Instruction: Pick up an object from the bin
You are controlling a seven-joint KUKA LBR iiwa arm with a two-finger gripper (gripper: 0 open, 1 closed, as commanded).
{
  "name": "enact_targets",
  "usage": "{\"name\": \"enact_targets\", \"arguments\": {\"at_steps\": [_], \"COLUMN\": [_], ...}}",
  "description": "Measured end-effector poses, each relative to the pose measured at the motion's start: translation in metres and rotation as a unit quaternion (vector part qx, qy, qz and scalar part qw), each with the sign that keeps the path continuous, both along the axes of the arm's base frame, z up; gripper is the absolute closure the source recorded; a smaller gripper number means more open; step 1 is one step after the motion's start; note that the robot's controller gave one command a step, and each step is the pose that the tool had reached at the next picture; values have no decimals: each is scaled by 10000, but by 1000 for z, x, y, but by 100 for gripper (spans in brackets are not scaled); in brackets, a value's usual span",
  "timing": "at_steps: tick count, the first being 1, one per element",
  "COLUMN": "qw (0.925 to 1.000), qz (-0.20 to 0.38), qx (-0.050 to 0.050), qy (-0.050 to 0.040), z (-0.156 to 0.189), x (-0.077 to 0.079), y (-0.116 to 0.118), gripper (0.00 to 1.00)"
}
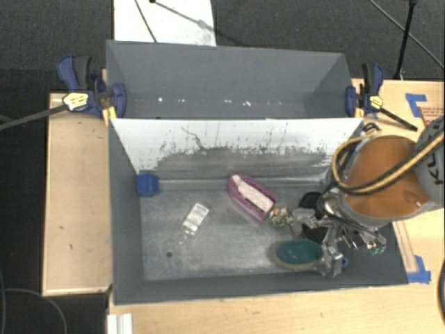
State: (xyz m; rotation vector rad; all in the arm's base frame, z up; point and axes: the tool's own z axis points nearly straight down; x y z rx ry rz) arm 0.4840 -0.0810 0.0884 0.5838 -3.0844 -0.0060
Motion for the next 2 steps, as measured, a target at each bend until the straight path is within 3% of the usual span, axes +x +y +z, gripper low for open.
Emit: {"name": "enact_targets", "arguments": {"at_steps": [1, 2], "qw": [10000, 9999], "qz": [-10, -114], "qx": [-8, -25], "qy": [-4, -69], "z": [1, 116], "x": [0, 5], "y": [-3, -12], "gripper": [100, 100]}}
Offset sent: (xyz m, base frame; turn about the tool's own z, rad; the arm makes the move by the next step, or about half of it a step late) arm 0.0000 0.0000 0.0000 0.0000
